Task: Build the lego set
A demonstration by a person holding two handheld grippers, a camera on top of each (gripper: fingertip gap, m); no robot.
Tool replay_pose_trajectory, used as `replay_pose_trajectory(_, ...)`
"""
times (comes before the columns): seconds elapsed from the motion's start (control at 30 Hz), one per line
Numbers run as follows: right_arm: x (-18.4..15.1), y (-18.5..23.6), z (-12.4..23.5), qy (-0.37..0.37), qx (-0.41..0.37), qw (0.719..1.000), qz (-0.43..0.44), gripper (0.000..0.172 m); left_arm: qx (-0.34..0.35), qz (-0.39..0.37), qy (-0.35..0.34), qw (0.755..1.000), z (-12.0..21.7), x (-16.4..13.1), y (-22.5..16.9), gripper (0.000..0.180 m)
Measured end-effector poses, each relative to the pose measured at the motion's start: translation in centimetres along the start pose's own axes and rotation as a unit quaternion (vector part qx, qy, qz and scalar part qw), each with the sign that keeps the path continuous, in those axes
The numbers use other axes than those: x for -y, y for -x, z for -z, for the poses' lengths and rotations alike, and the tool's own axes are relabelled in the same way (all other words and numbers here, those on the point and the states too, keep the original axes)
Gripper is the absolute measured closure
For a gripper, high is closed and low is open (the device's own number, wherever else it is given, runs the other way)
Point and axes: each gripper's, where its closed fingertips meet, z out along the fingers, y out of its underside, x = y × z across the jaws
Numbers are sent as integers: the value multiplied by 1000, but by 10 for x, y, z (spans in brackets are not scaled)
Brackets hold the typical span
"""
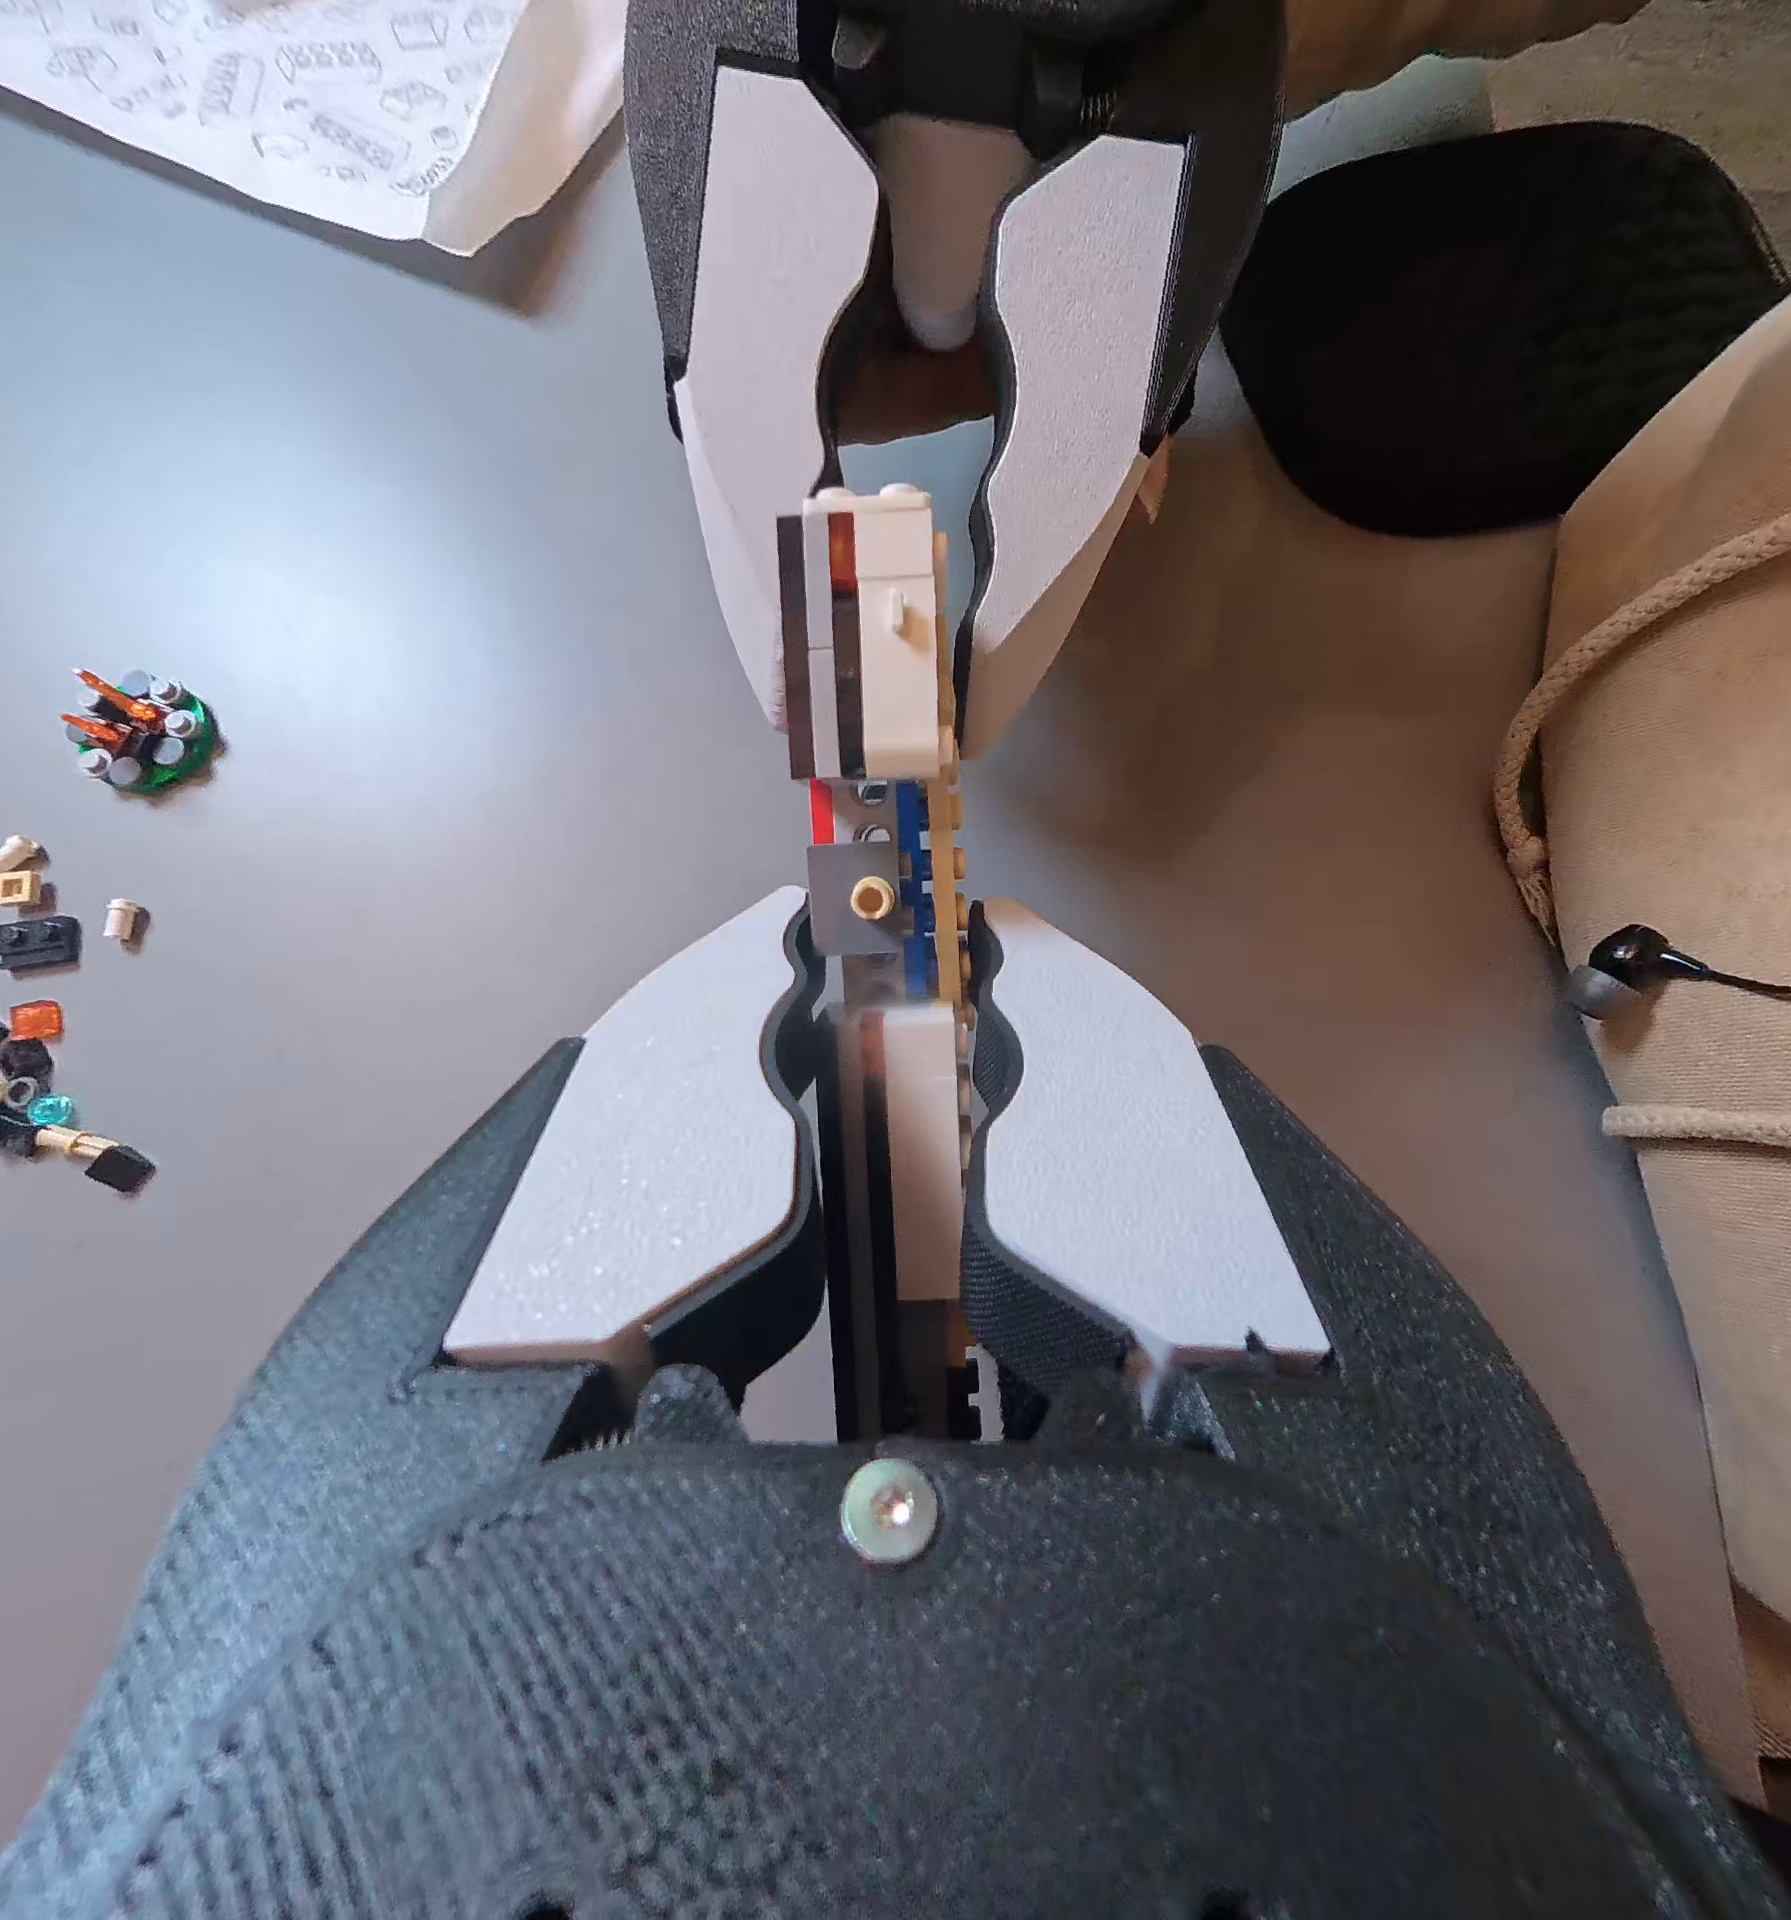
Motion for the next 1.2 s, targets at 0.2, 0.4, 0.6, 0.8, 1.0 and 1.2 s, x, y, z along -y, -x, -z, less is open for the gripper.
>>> replay_pose_trajectory(0.2, 6, 5, 0, 6, -9, 1000, 24, 145, 8, -16, -15, 1000, 5, 0, -3, 154)
replay_pose_trajectory(0.4, 8, 11, 0, 15, -7, 999, 32, 146, 7, -19, -26, 999, 6, -1, -8, 154)
replay_pose_trajectory(0.6, 4, 14, 0, 25, 14, 1000, 8, 147, -5, -4, -33, 999, 3, -2, -11, 153)
replay_pose_trajectory(0.8, 8, 9, 4, 69, 48, 996, -34, 147, -21, 24, -68, 997, 4, 17, -10, 137)
replay_pose_trajectory(1.0, 20, 0, 12, 147, 39, 988, 9, 146, 10, 8, -108, 994, 9, 39, 2, 154)
replay_pose_trajectory(1.2, 41, -3, 19, 113, 16, 992, 46, 145, 41, -25, -175, 983, 24, 53, 4, 155)
